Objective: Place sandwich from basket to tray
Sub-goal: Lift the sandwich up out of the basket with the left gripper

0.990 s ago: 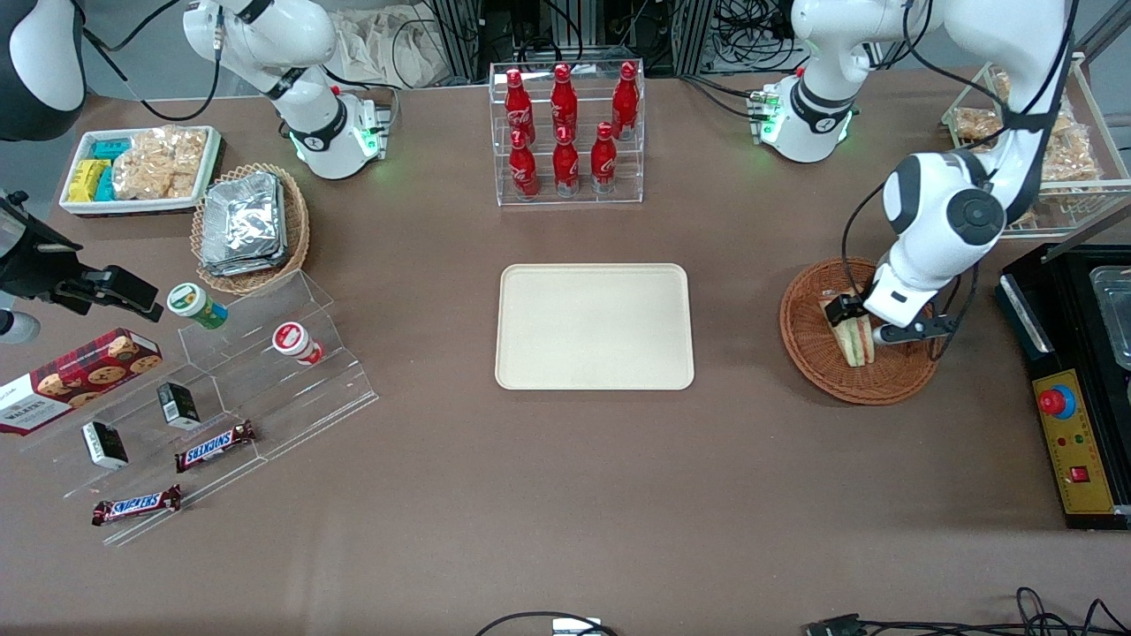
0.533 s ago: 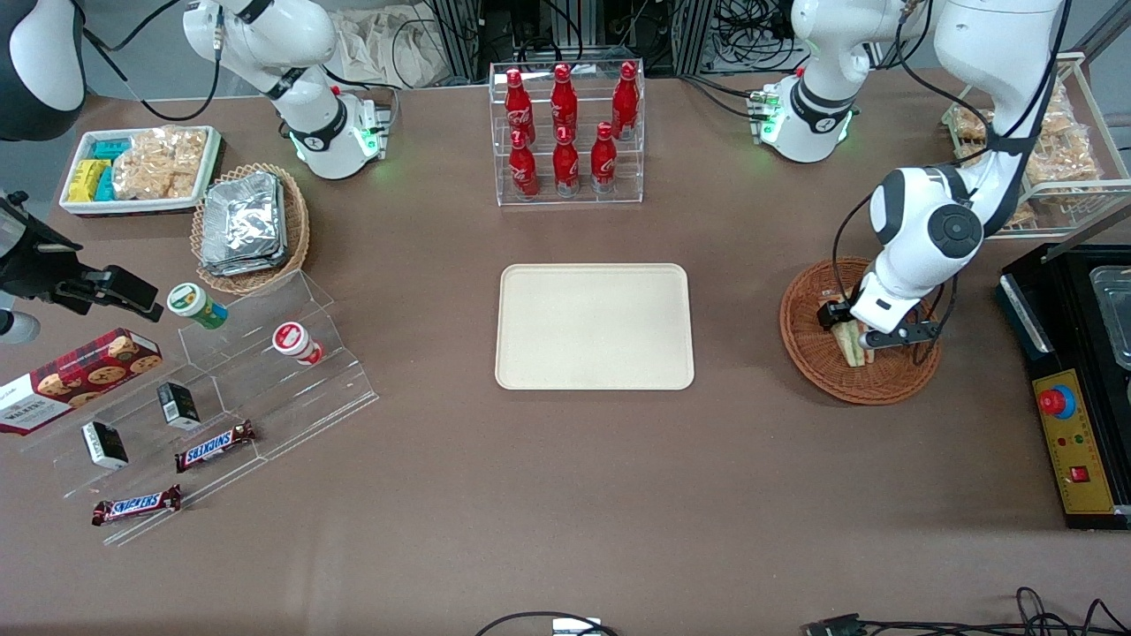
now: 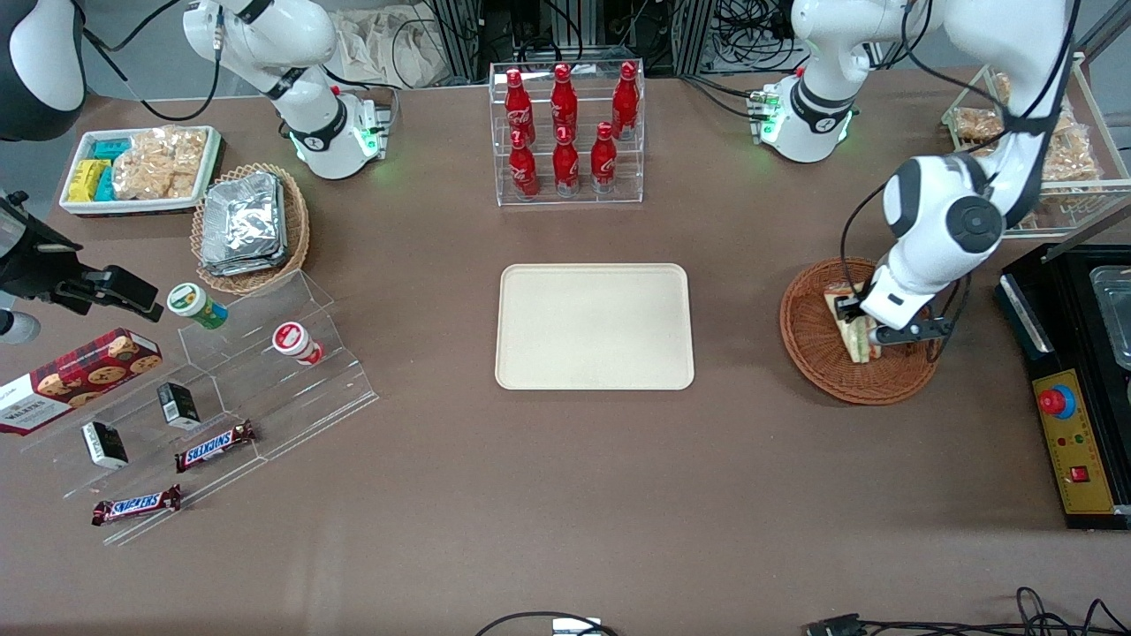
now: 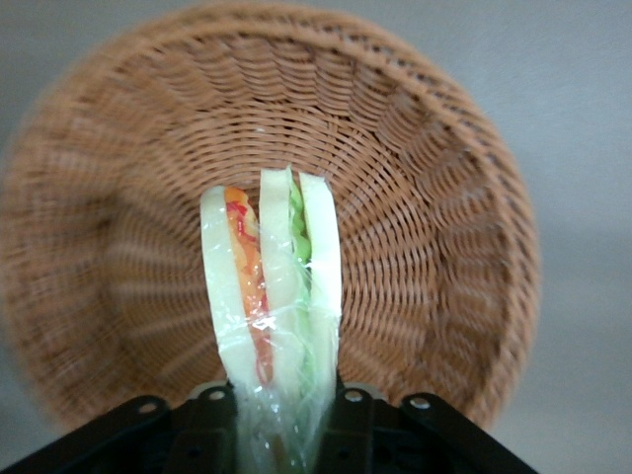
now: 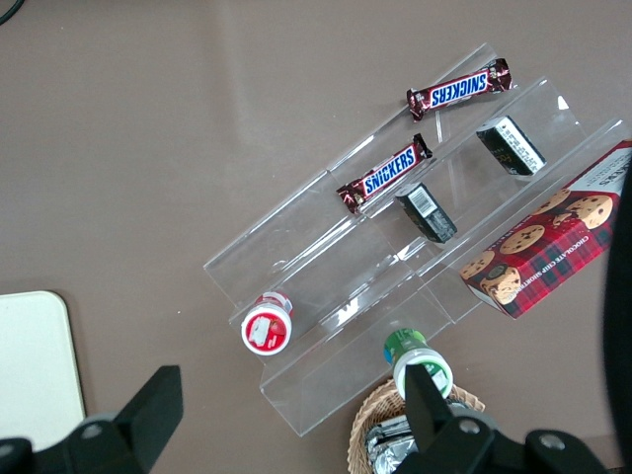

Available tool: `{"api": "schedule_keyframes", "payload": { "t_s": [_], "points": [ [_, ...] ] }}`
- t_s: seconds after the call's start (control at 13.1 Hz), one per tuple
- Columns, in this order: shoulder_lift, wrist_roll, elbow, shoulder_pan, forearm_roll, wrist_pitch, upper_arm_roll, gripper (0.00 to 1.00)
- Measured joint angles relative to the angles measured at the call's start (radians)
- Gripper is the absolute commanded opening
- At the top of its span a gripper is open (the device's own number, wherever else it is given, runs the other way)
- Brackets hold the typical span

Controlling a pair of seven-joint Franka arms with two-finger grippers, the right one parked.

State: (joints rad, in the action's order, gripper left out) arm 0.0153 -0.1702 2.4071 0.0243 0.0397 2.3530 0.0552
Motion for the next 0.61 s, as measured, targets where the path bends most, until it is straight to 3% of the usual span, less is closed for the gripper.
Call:
{"api": "schedule_keyframes", "payload": {
  "t_s": [0.3, 0.61],
  "points": [
    [-0.192, 0.038, -0.297, 0.0, 0.0, -0.54, 0.0, 0.11],
    [-0.153, 0.087, -0.653, 0.0, 0.0, -0.838, 0.0, 0.11]
  ]
}}
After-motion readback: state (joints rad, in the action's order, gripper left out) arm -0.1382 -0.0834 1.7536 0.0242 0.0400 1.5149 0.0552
